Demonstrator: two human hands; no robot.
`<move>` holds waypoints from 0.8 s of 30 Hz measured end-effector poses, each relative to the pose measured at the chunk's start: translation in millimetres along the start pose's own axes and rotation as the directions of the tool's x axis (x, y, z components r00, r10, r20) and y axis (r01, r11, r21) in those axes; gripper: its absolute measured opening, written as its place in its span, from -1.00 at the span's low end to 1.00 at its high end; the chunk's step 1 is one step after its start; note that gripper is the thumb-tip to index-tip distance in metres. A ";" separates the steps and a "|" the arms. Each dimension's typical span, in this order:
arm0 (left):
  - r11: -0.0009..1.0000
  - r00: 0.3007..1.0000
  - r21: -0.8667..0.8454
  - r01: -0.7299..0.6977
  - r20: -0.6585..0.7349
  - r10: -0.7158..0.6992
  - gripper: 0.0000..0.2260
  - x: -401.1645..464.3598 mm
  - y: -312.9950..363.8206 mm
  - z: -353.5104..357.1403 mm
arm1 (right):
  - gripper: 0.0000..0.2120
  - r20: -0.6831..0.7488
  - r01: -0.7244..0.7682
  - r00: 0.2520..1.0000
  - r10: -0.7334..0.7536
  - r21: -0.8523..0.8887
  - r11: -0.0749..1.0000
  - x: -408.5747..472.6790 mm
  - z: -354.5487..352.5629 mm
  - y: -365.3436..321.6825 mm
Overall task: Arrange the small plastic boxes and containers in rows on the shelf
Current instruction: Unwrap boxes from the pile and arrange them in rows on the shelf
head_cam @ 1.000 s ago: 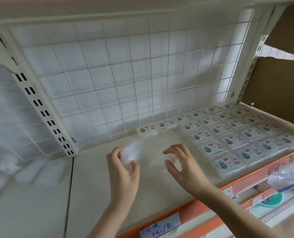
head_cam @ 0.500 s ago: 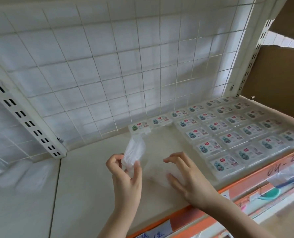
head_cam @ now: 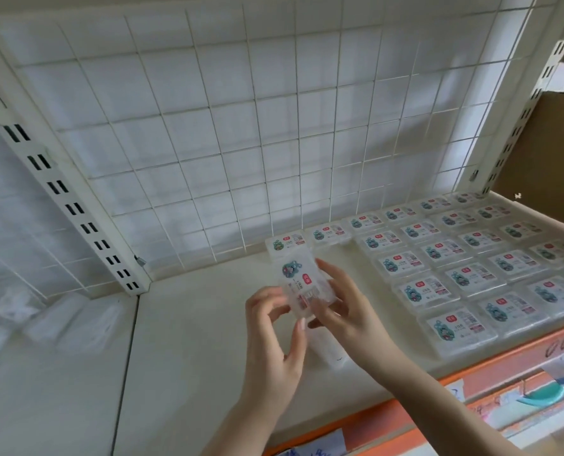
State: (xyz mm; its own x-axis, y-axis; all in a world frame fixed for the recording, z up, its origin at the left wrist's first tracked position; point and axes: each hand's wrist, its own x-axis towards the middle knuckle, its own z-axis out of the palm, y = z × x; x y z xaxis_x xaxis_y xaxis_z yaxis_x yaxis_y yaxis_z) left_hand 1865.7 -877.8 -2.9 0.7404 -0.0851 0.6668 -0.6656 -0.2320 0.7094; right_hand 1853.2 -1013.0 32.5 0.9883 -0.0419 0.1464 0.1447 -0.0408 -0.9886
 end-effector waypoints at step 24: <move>0.827 0.901 -0.393 0.403 0.009 -0.434 -0.68 11.7 9.1 -7.7 | -0.16 0.077 0.191 0.980 -0.182 -0.599 0.777 14.2 8.7 2.2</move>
State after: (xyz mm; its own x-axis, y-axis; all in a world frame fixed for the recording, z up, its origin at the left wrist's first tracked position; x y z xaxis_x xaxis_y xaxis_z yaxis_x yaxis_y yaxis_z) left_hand 1867.6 -873.4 13.1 0.9568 0.0155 0.2904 -0.2892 0.1545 0.9447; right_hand 1868.0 -1005.0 32.1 0.9463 0.0436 0.3203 0.2730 -0.6382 -0.7198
